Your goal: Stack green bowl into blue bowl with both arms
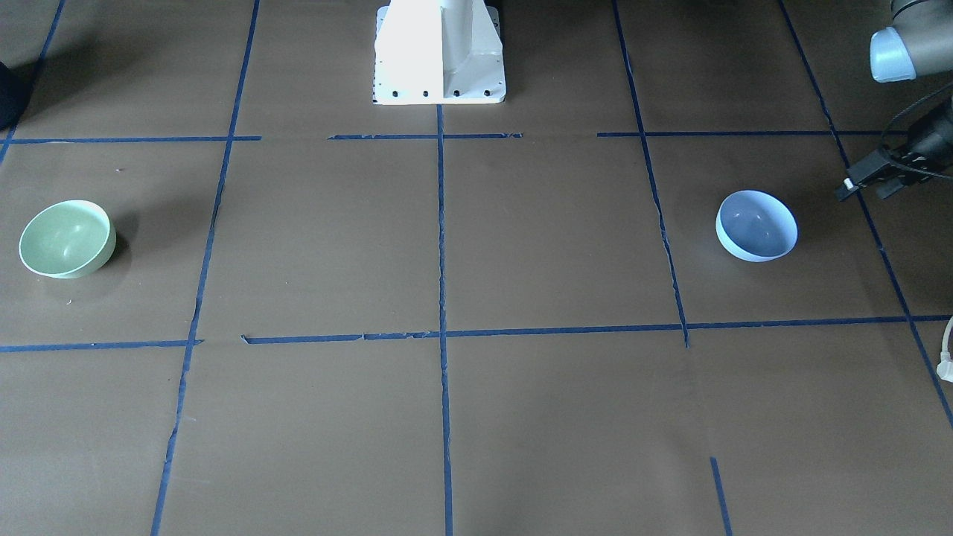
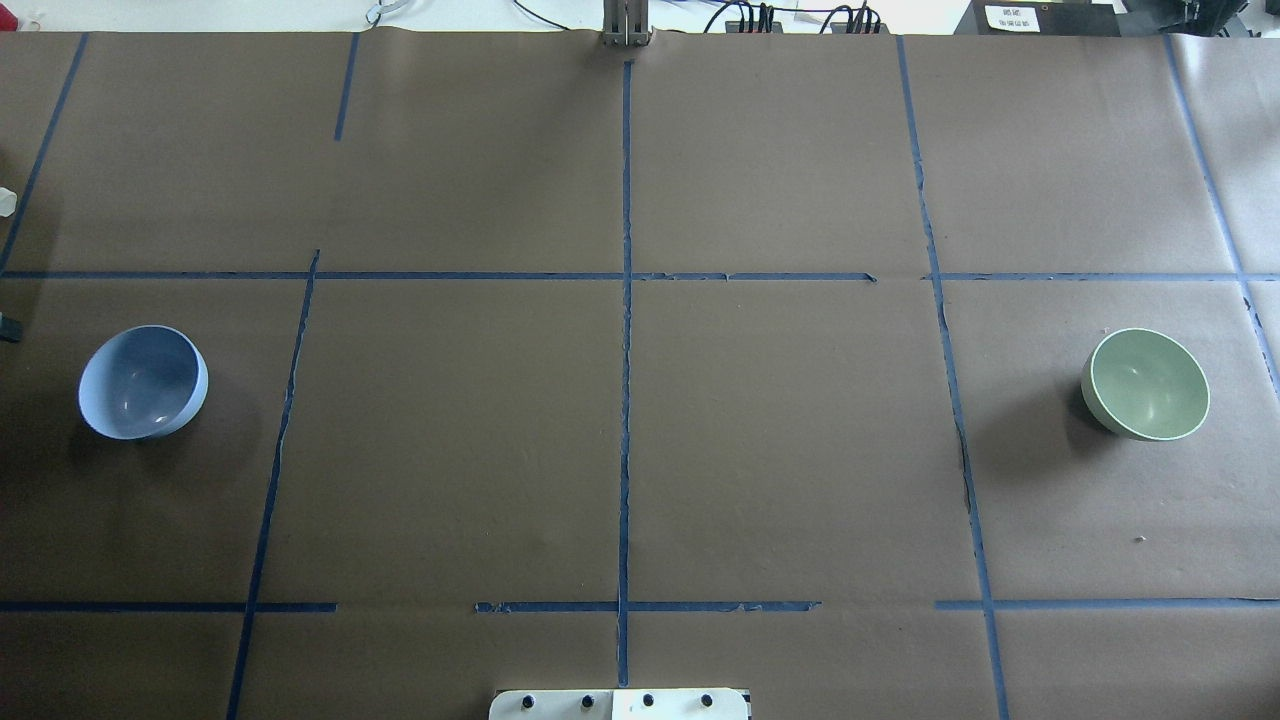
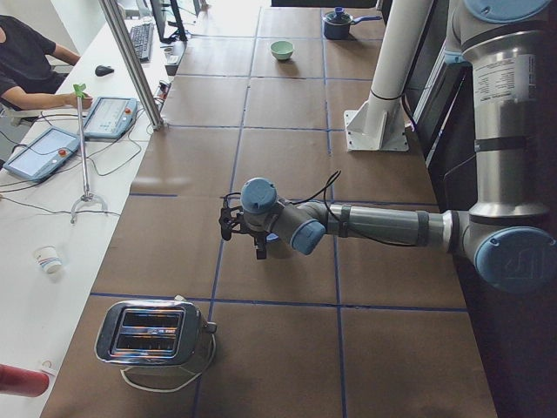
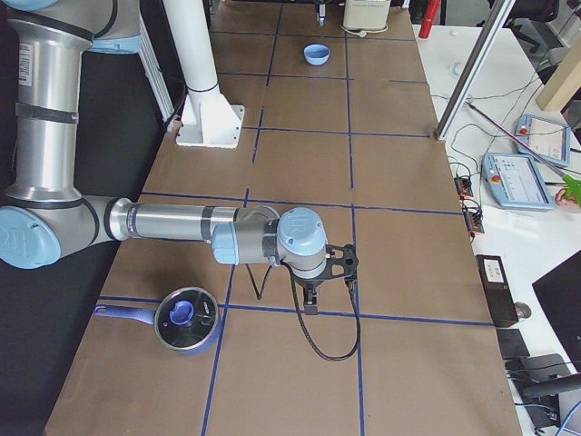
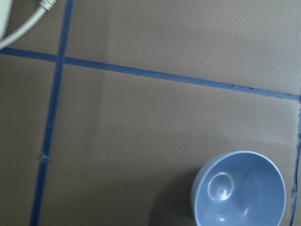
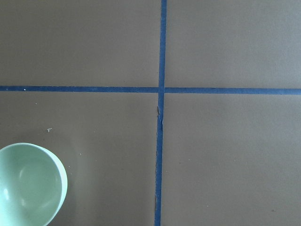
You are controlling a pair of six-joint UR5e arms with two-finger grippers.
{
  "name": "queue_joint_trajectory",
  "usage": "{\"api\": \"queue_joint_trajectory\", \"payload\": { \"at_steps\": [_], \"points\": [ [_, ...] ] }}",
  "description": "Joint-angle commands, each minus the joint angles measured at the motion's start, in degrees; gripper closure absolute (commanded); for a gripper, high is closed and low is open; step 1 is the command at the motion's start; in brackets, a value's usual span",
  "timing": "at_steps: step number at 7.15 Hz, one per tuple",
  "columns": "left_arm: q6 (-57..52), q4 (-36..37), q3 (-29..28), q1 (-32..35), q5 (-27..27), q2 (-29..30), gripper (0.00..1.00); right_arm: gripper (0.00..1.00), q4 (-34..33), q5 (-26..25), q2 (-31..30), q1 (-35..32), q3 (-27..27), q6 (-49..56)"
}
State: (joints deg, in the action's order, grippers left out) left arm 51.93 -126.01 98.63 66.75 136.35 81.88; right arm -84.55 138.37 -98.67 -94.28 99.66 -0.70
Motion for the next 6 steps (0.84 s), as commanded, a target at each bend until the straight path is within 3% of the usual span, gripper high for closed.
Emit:
{"api": "queue_joint_trajectory", "payload": {
  "at_steps": [1,3,5,6],
  "points": [
    [12.3,-8.4,-2.2,-11.6,-11.2,0.1,0.0,0.0,0.0,0.0,0.1,0.1,0.0,0.0],
    [13.0,-8.5,-4.0,-13.9,-12.7,0.7,0.03,0.0,0.0,0.0,0.4,0.1,-0.1,0.0],
    [13.0,-8.4,-5.5,-14.1,-12.8,1.4,0.43,0.0,0.0,0.0,0.4,0.1,-0.1,0.0],
    [13.1,-8.3,-5.6,-14.1,-12.7,1.4,0.57,0.0,0.0,0.0,0.4,0.1,-0.1,0.0]
  ]
}}
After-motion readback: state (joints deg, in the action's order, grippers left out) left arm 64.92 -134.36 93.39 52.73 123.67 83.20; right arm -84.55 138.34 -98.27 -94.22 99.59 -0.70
